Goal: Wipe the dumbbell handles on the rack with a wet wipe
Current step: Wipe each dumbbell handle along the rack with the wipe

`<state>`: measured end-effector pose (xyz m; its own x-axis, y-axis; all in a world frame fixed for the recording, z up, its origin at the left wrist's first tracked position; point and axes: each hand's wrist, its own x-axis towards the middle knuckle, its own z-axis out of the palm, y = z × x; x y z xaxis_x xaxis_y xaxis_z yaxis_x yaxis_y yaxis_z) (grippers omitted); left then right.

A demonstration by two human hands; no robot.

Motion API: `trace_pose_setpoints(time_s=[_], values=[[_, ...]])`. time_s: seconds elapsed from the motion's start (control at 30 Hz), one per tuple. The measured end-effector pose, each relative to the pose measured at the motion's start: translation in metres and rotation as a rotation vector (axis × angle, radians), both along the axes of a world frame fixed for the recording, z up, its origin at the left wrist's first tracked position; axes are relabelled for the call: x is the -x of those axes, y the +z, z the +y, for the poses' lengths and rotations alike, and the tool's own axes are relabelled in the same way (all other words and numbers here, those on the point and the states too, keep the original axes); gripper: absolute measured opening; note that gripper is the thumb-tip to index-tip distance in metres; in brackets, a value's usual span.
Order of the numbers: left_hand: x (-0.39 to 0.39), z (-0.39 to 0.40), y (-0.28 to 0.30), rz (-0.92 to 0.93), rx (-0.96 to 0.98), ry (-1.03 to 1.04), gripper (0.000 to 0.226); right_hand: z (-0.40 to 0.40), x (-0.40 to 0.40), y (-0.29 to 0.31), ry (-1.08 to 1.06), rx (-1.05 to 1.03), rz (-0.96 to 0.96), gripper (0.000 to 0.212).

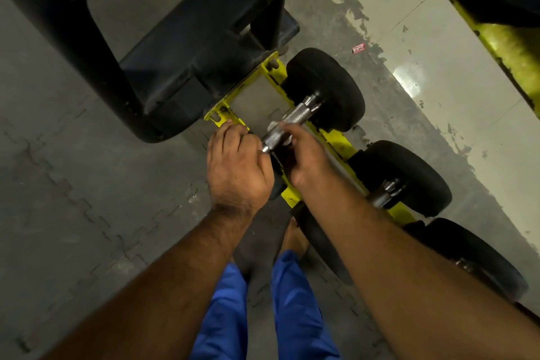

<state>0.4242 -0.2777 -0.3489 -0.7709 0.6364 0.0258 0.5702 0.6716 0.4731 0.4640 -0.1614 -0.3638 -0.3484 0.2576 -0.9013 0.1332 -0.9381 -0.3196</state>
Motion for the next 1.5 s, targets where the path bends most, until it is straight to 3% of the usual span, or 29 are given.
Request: trace_pose_setpoints(time_s=[0.07,0.17,0.33,0.5,0.7,0.83,0.97,1.07,1.13,1.27,1.43,1.5], values=[[0.0,-0.001,0.0,-0.005,0.007,0.002,0.029,0.004,-0.004,0.002,0.06,0.018,-0.032,0.009],[0.001,0.001,0.0,-0.012,0.015,0.008,0.029,0.023,0.003,0.0,-0.069,-0.065,-0.084,0.005],[0.0,0.001,0.0,-0.005,0.051,0.017,0.029,-0.006,-0.009,0.005,0.238,0.022,-0.103,0.016],[0.0,0.001,0.001,-0.002,0.059,0.009,0.03,0.007,-0.004,0.005,0.12,-0.067,-0.178,0.016],[0.001,0.0,0.003,0.0,0.093,-0.01,0.029,-0.001,-0.008,-0.001,0.358,-0.107,-0.193,0.016],[-0.001,0.0,0.013,0.0,0.184,-0.046,0.038,-0.001,-0.02,0.006,0.319,-0.14,-0.27,0.024],[-0.011,-0.004,0.025,0.045,0.186,-0.101,0.037,-0.007,-0.036,0.012,0.268,-0.147,-0.223,0.031],[-0.027,-0.005,0.031,0.053,0.136,-0.135,0.03,-0.006,-0.042,0.016,0.271,-0.189,-0.226,0.02],[-0.037,-0.006,0.033,0.037,0.123,-0.147,0.026,0.0,-0.05,0.018,0.315,-0.248,-0.233,0.011],[-0.059,-0.006,0.043,-0.004,0.094,-0.131,0.024,0.01,-0.07,0.032,0.419,-0.356,-0.253,0.019],[-0.092,-0.006,0.059,-0.158,0.016,-0.027,0.032,0.014,-0.098,0.047,0.431,-0.263,-0.16,0.02],[-0.107,-0.006,0.062,-0.21,0.005,0.006,0.033,0.017,-0.109,0.053,0.45,-0.317,-0.165,0.021]])
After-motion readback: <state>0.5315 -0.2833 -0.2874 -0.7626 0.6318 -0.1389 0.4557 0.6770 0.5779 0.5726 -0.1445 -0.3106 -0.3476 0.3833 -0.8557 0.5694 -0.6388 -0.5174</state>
